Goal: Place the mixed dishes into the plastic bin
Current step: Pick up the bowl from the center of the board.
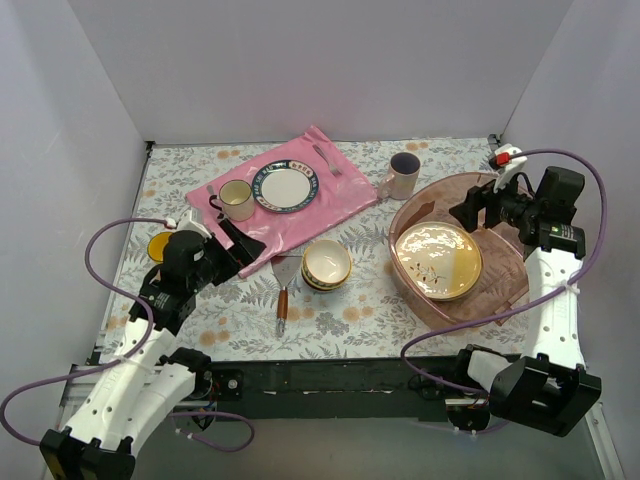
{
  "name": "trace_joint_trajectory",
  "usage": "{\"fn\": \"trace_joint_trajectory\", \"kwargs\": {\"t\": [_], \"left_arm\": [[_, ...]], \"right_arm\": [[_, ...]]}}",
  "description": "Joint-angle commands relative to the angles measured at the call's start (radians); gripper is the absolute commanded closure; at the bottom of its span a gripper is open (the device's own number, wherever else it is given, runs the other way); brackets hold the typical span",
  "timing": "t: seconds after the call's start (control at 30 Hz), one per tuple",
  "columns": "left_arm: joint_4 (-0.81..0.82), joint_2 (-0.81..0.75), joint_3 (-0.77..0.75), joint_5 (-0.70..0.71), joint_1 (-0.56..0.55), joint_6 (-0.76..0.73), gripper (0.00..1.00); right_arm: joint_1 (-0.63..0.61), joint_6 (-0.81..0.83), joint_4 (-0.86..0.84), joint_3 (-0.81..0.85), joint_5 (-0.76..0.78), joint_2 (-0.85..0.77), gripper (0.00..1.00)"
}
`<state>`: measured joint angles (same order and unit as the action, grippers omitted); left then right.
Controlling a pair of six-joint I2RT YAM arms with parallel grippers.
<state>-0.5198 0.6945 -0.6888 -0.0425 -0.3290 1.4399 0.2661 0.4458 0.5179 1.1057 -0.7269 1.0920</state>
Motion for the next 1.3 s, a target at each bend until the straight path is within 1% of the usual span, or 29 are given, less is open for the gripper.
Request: {"fn": "trace_joint_trajectory", "kwargs": {"t": [0.0,0.03,0.07,0.1,0.13,0.2,0.23,0.27,0.3,0.33,0.37,0.43,0.5,0.57,0.6,0.63,0.67,0.7,0.8,0.87,0.97,1.03,1.17,1.27], "left_arm": [[-0.014,-0.001,-0.066,-0.147,0.01,0.27,0.02],[0.041,-0.007,-0.055,-0.175,0.008,0.322,0.02],[0.073,-0.013,-0.052,-0.224,0.008,0.329,0.02],[0.102,-0.023,-0.051,-0.244,0.008,0.309,0.02],[0.121,-0.023,-0.075,-0.252,0.008,0.2,0.02],[0.066,0.002,-0.118,-0.176,0.008,0.044,0.02],[-0.022,0.014,-0.15,-0.113,0.008,-0.037,0.02],[-0.058,0.022,-0.194,0.008,0.008,-0.187,0.02],[-0.086,0.033,-0.213,0.085,0.01,-0.243,0.02],[-0.101,0.03,-0.224,0.126,0.008,-0.312,0.02],[-0.092,0.023,-0.229,0.192,0.007,-0.411,0.02],[-0.054,-0.001,-0.222,0.24,0.008,-0.49,0.02],[-0.025,-0.019,-0.2,0.271,0.008,-0.547,0.02],[-0.016,-0.026,-0.192,0.299,0.008,-0.523,0.02],[-0.029,-0.024,-0.196,0.305,0.008,-0.477,0.02],[-0.039,-0.017,-0.196,0.305,0.008,-0.443,0.02],[-0.048,-0.015,-0.198,0.303,0.008,-0.411,0.02],[-0.06,-0.012,-0.195,0.299,0.008,-0.342,0.02],[-0.065,-0.024,-0.184,0.293,0.008,-0.244,0.02],[-0.063,-0.041,-0.175,0.276,0.008,-0.176,0.02],[-0.062,-0.052,-0.176,0.268,0.008,-0.116,0.02],[-0.063,-0.055,-0.178,0.265,0.008,-0.093,0.02],[-0.051,-0.043,-0.161,0.268,0.008,-0.066,0.02],[-0.029,-0.027,-0.153,0.222,0.008,-0.041,0.02]], "right_arm": [[-0.002,-0.182,-0.148,-0.013,-0.113,-0.011,0.19],[-0.002,-0.217,-0.151,-0.014,-0.135,-0.007,0.19],[-0.002,-0.225,-0.15,-0.012,-0.159,-0.004,0.18],[-0.002,-0.228,-0.15,-0.012,-0.196,-0.003,0.18],[-0.002,-0.211,-0.147,-0.01,-0.212,-0.003,0.18],[-0.002,-0.174,-0.125,0.002,-0.232,-0.003,0.17],[-0.002,-0.159,-0.111,0.005,-0.236,-0.006,0.17],[-0.002,-0.125,-0.104,0.008,-0.243,-0.006,0.16],[-0.002,-0.118,-0.101,0.008,-0.261,-0.004,0.15],[-0.002,-0.114,-0.102,0.009,-0.269,-0.006,0.15],[-0.002,-0.114,-0.104,0.009,-0.278,-0.003,0.15],[-0.004,-0.113,-0.111,0.014,-0.331,-0.001,0.14],[-0.002,-0.119,-0.134,0.017,-0.347,-0.012,0.13],[-0.002,-0.119,-0.168,0.02,-0.341,-0.027,0.1],[-0.002,-0.117,-0.182,0.023,-0.324,-0.033,0.08],[-0.002,-0.119,-0.197,0.022,-0.324,-0.038,0.04],[-0.002,-0.137,-0.24,0.02,-0.319,-0.047,0.01],[-0.004,-0.197,-0.261,0.017,-0.312,-0.049,0.01],[-0.002,-0.303,-0.326,-0.004,-0.336,-0.038,0.01],[-0.002,-0.299,-0.32,-0.012,-0.428,-0.018,0.01],[-0.002,-0.306,-0.338,-0.061,-0.473,-0.021,0.01],[-0.002,-0.311,-0.374,-0.095,-0.48,-0.033,0.02],[-0.004,-0.292,-0.384,-0.165,-0.5,-0.058,0.02],[-0.004,-0.274,-0.381,-0.182,-0.494,-0.07,0.02]]}}
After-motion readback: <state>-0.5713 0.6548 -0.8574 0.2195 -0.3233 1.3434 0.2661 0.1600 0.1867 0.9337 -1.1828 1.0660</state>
